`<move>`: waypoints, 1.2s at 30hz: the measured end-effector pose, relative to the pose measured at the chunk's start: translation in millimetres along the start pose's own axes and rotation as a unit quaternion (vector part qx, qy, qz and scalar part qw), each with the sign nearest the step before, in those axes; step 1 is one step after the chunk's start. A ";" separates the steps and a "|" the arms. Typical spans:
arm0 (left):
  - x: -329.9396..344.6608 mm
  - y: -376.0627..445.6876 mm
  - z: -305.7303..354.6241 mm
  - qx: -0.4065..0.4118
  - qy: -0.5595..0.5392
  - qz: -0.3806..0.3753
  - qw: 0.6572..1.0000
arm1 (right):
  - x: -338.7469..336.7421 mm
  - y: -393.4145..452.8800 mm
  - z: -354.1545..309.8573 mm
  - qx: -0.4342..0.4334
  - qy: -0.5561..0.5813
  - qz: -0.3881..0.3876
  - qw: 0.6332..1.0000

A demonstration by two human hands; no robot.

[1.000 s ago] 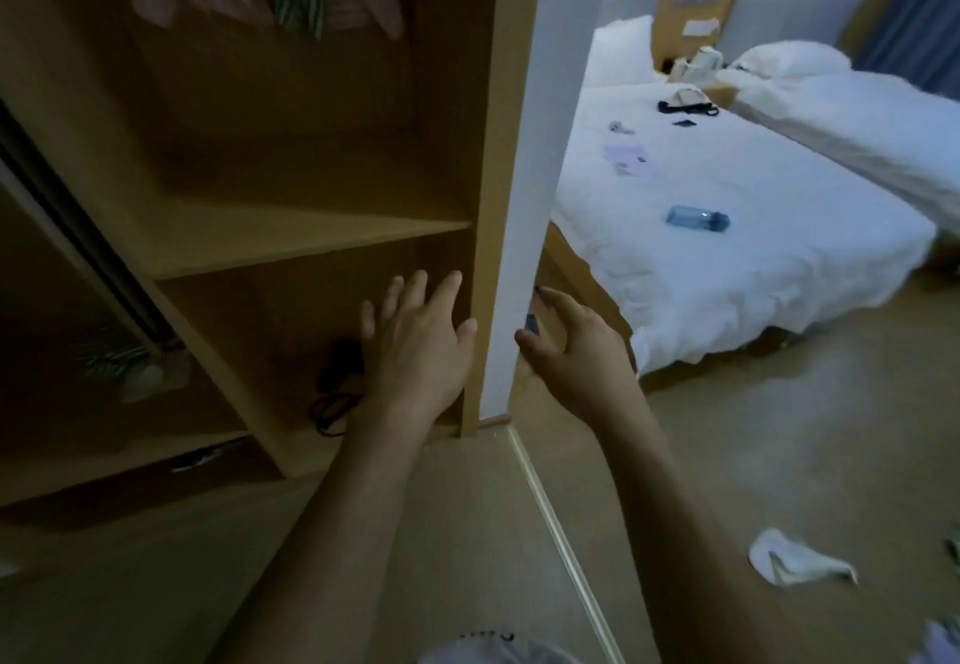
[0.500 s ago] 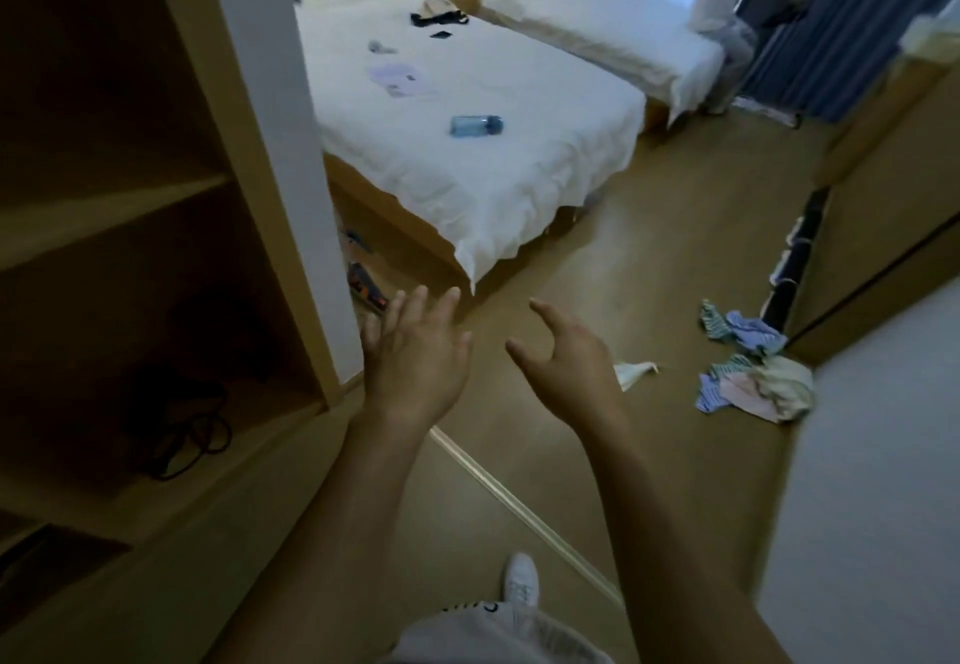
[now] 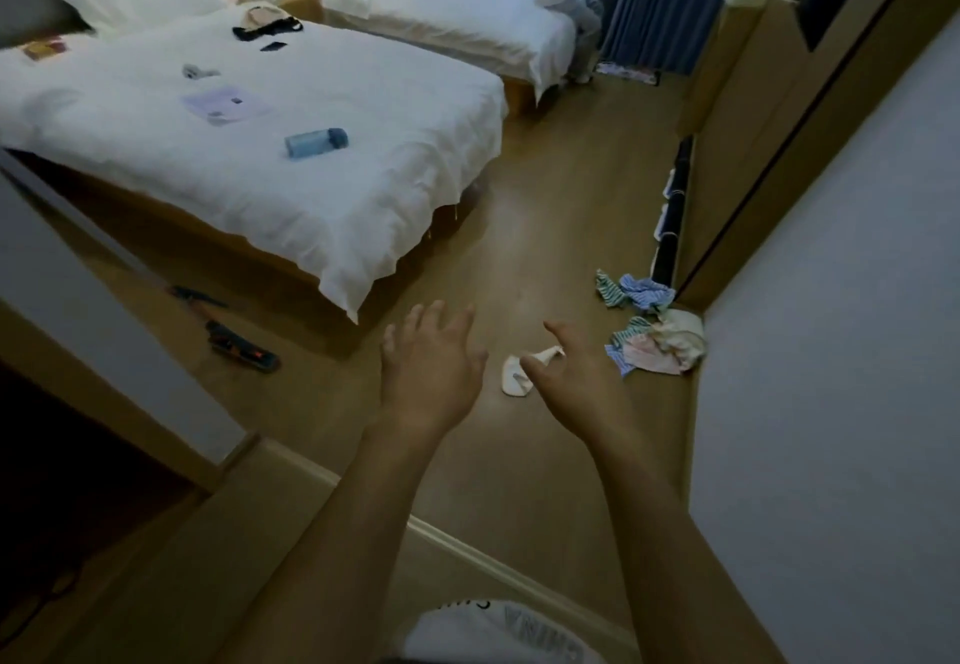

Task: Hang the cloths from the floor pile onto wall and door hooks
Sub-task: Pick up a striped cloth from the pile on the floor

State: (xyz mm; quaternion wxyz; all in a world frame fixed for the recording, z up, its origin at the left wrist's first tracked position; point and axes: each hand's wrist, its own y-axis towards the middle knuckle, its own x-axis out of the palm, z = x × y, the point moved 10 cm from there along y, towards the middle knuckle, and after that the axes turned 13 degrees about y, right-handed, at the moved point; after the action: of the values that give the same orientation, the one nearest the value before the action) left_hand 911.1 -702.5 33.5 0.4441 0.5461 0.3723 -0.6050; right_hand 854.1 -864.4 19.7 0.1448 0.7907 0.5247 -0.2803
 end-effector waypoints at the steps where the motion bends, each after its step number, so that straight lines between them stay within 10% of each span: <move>1: 4.4 10.5 19.3 0.008 0.001 -0.003 1.000 | -15.4 8.3 11.5 0.009 -0.001 0.007 1.000; 20: 81.5 142.3 312.4 0.230 -0.004 -0.079 0.970 | -221.9 74.0 184.3 0.152 0.015 0.160 0.975; 36: 119.7 381.0 405.8 0.300 -0.049 -0.087 0.949 | -289.9 266.5 220.2 0.214 -0.014 0.201 0.956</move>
State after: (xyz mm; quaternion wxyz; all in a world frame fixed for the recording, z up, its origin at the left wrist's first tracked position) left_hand 1135.6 -1222.9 -20.7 0.2230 0.5896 0.1975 -0.7508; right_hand 948.0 -1305.2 -1.5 0.0330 0.8885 0.2802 -0.3619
